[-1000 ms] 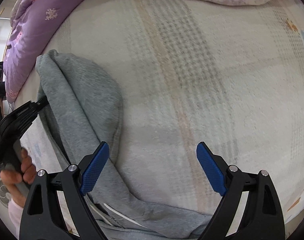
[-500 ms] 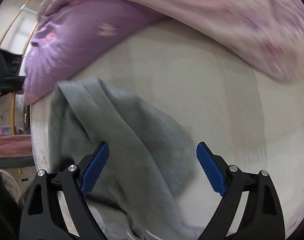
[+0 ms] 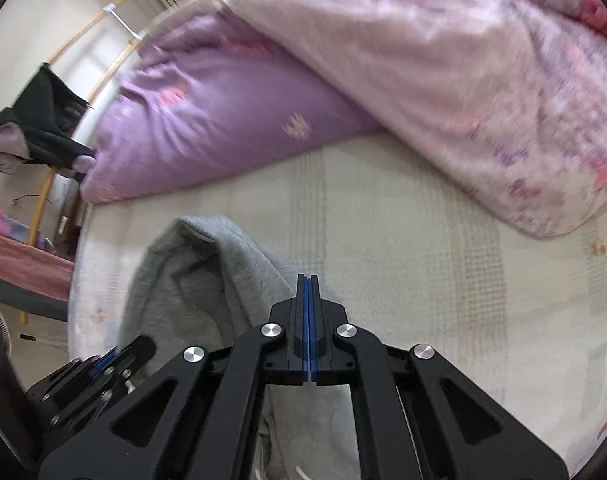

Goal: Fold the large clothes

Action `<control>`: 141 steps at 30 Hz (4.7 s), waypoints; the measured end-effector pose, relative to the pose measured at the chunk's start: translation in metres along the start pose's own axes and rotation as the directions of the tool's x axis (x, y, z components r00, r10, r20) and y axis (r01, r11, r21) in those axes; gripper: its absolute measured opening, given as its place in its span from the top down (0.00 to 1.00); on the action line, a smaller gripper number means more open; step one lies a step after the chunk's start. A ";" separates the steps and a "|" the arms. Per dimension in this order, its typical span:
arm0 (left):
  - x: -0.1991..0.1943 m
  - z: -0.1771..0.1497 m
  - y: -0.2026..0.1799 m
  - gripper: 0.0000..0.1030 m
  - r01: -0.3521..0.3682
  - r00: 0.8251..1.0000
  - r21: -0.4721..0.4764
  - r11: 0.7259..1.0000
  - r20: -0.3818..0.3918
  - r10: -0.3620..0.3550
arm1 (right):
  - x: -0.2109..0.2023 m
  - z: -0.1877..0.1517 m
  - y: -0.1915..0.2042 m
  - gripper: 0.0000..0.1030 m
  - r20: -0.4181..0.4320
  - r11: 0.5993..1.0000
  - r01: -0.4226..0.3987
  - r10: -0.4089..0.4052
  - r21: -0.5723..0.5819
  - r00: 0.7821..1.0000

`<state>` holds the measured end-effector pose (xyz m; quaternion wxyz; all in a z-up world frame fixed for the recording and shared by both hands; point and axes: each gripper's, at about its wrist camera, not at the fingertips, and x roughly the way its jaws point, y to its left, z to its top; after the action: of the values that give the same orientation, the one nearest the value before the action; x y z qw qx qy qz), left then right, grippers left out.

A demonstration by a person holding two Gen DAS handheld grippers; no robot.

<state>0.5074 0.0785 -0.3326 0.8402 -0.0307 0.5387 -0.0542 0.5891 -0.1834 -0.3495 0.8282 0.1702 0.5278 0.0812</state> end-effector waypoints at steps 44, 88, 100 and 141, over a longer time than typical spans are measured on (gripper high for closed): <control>-0.128 -0.073 0.044 0.93 -0.134 0.985 0.032 0.991 0.113 0.129 | -0.094 -0.103 0.042 0.94 0.002 0.965 -0.094 0.098 -0.246 0.995; -0.062 -0.280 -0.003 0.80 0.183 0.931 -0.082 0.980 -0.306 -0.199 | -0.050 -0.328 -0.003 0.78 -0.433 0.972 -0.216 0.233 0.090 0.871; 0.000 -0.359 0.036 0.90 0.038 0.860 -0.082 0.996 -0.505 -0.074 | 0.016 -0.356 -0.013 0.87 -0.551 0.980 -0.015 0.123 0.197 0.826; -0.029 -0.249 0.076 0.72 -0.035 0.912 0.031 0.999 -0.408 0.044 | -0.031 -0.257 -0.074 0.32 -0.320 0.968 -0.062 0.141 0.243 0.937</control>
<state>0.2731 0.1596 -0.4189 0.7104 0.0016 0.7021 -0.0487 0.3405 -0.2119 -0.4496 0.6958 0.2756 0.6571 0.0903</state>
